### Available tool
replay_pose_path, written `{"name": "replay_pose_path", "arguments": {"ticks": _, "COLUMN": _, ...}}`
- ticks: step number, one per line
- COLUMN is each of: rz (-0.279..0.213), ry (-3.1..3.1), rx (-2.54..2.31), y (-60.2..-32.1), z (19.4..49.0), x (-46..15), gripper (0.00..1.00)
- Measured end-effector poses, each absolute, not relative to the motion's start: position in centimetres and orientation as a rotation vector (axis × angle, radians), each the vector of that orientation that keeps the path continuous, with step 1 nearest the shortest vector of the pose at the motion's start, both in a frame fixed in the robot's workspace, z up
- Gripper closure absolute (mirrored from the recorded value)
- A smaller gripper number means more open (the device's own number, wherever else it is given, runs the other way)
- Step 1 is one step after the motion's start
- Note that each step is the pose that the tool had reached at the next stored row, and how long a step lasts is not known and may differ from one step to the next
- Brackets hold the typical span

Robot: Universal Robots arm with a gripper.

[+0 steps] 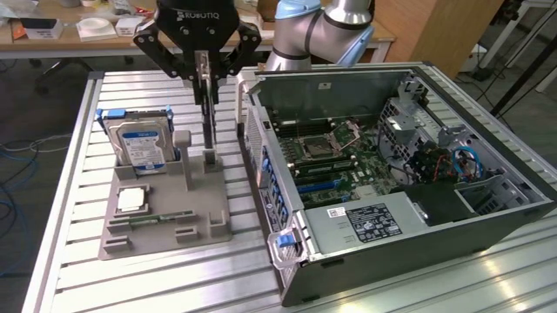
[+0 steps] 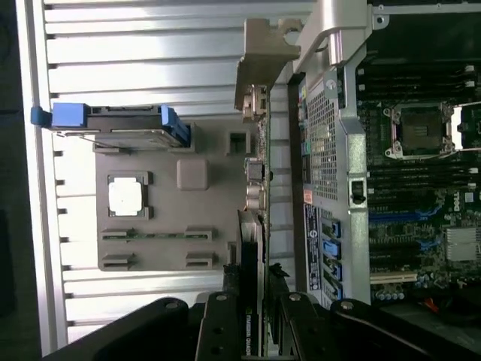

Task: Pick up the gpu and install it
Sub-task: 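Pick up the gpu and move the gpu toward the slot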

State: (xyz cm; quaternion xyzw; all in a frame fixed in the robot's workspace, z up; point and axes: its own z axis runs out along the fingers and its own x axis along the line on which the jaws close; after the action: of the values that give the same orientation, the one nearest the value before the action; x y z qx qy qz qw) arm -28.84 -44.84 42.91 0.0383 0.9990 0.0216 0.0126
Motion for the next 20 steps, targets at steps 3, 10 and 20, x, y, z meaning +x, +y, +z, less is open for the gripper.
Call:
{"name": "replay_pose_path", "arguments": {"ticks": 3, "rz": 0.067, "ry": 3.114, "rx": 0.119, "y": -44.8, "z": 42.9, "x": -28.8, "gripper": 0.74}}
{"name": "replay_pose_path", "arguments": {"ticks": 10, "rz": 0.067, "ry": 3.114, "rx": 0.119, "y": -44.8, "z": 42.9, "x": -27.0, "gripper": 0.74}}
{"name": "replay_pose_path", "arguments": {"ticks": 20, "rz": 0.067, "ry": 3.114, "rx": 0.117, "y": -44.7, "z": 42.9, "x": -23.6, "gripper": 0.74}}
